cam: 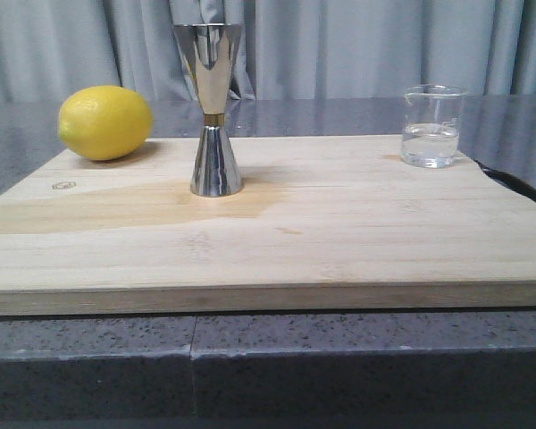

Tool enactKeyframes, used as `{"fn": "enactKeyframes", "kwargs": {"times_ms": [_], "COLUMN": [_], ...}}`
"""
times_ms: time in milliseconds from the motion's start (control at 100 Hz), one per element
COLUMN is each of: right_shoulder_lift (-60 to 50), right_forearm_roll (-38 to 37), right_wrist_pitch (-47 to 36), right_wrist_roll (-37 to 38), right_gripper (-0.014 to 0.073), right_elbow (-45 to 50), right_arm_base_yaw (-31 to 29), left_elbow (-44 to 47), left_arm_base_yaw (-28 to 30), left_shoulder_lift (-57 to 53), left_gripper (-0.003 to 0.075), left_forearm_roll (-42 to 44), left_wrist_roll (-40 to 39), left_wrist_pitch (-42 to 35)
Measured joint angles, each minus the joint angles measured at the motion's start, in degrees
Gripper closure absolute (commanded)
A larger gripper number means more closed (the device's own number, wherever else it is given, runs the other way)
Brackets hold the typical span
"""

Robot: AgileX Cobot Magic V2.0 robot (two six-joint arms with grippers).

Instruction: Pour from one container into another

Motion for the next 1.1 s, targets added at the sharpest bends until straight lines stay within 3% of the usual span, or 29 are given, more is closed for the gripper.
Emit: {"fn": "enactKeyframes", "kwargs": {"times_ms": [690,760,840,910,1000,1030,1100], "right_shoulder_lift": [0.54,0.54,0.54,0.54,0.54,0.54,0.54], "right_forearm_roll": [-0.16,-0.16,-0.16,-0.16,-0.16,-0.16,-0.16], "right_wrist_pitch": [-0.04,0.08,0.18,0.18,0.18,0.18,0.18], "right_wrist_roll": [0.0,0.0,0.0,0.0,0.0,0.0,0.0], "right_gripper": [0.0658,0.061,0.0471,0.0302,0.0099,0.0057,-0.0001], "right_elbow": [-0.26,-0.26,-0.26,-0.26,-0.26,-0.26,-0.26], "right_arm_base_yaw": [0.0,0.0,0.0,0.0,0.0,0.0,0.0], "left_elbow": [-0.09,-0.09,-0.09,-0.09,-0.09,-0.09,-0.09], "left_arm_base_yaw": [0.0,0.0,0.0,0.0,0.0,0.0,0.0], "left_shoulder_lift": [1.49,1.49,1.74,2.29,3.37,3.62,3.97], "left_gripper": [0.0739,0.0739,0.0718,0.061,0.037,0.0277,0.0144], "left_forearm_roll": [0.0,0.0,0.0,0.0,0.0,0.0,0.0], "left_wrist_roll": [0.0,0.0,0.0,0.0,0.0,0.0,0.0], "left_wrist_pitch": [-0.21,-0.21,-0.21,-0.21,0.17,0.28,0.28]}}
